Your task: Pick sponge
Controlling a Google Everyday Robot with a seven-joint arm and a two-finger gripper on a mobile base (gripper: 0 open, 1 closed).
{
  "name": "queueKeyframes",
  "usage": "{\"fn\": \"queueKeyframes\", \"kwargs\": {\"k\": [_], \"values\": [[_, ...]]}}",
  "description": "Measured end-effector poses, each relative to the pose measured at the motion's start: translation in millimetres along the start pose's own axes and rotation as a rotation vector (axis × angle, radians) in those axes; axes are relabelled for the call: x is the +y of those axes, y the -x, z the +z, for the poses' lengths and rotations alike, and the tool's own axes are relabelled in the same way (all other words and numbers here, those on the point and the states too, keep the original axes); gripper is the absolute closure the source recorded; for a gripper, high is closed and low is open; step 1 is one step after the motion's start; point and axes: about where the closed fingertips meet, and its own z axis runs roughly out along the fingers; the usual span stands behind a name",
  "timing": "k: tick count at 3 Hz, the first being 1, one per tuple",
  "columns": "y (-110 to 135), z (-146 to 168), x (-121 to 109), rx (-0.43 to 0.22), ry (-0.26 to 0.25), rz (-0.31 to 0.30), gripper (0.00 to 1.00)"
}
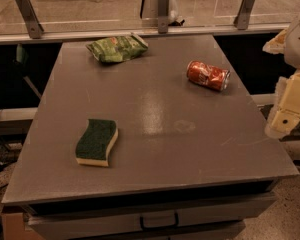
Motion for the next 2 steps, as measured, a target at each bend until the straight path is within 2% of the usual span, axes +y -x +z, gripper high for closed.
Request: {"fn": "queueKeyframes", "kwargs": {"k": [1,2], "values": [[0.0,0.0,0.0,0.000,0.000,0.000,0.00],[45.7,18.4,-1.3,-0.087,0.045,-0.042,0.00]]}}
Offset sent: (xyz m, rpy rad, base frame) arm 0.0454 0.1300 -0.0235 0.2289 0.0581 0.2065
